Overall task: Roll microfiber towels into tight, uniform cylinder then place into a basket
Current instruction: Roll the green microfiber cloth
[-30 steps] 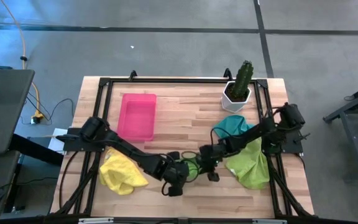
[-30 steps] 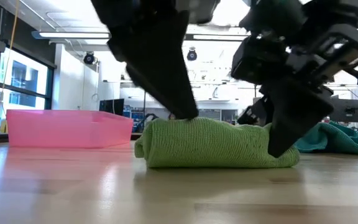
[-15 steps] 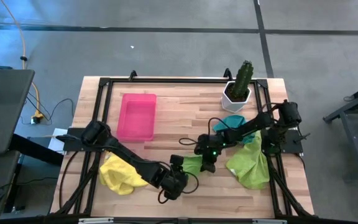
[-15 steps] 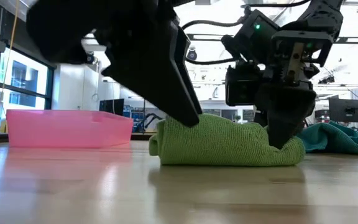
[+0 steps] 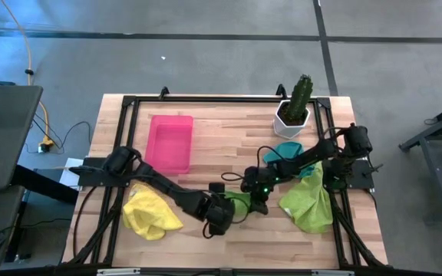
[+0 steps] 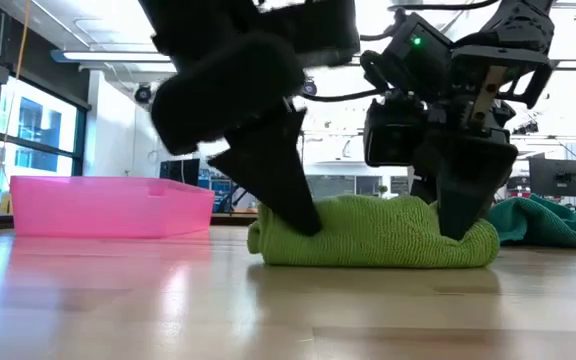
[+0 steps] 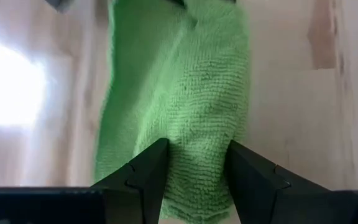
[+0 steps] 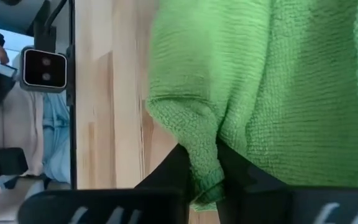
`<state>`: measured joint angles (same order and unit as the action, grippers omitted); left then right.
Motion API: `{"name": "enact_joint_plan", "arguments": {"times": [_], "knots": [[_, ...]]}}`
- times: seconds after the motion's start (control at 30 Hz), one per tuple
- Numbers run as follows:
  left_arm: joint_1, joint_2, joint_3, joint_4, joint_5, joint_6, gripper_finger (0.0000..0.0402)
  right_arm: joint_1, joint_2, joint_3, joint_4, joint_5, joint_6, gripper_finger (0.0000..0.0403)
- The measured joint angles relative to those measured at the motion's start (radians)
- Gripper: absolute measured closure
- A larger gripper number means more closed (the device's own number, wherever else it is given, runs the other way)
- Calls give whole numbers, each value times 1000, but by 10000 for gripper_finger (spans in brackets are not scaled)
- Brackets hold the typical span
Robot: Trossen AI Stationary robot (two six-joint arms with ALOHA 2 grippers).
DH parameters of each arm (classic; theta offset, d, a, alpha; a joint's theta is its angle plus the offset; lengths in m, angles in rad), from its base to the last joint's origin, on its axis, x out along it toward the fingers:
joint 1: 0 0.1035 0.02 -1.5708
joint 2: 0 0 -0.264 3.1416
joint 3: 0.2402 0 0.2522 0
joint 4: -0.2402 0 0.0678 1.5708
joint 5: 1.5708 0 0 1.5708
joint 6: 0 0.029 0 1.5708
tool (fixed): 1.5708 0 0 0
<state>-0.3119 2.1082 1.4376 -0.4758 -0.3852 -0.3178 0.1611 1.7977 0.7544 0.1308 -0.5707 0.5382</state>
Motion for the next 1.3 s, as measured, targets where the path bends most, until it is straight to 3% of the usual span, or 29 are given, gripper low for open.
{"name": "enact_joint_plan", "arguments": {"times": [0.23, 0.47, 0.77, 1.03, 1.23, 1.3], "knots": [[34, 22, 3, -4, 182, -73, 254, 2, -1, 1, -1, 10, -67, 356], [32, 25, 4, -13, 236, -150, 254, 1, -44, 7, -42, 13, -266, 323], [30, 27, 2, -29, 292, -319, 254, 33, -189, 82, -240, 65, -494, 269], [31, 27, 2, -29, 295, -395, 254, 190, -240, 80, -282, 272, -638, 261], [31, 27, 1, -25, 294, -395, 254, 314, -199, 80, -251, 668, -628, 261], [31, 27, 0, -24, 294, -395, 254, 331, -178, 80, -226, 737, -602, 261]]}}
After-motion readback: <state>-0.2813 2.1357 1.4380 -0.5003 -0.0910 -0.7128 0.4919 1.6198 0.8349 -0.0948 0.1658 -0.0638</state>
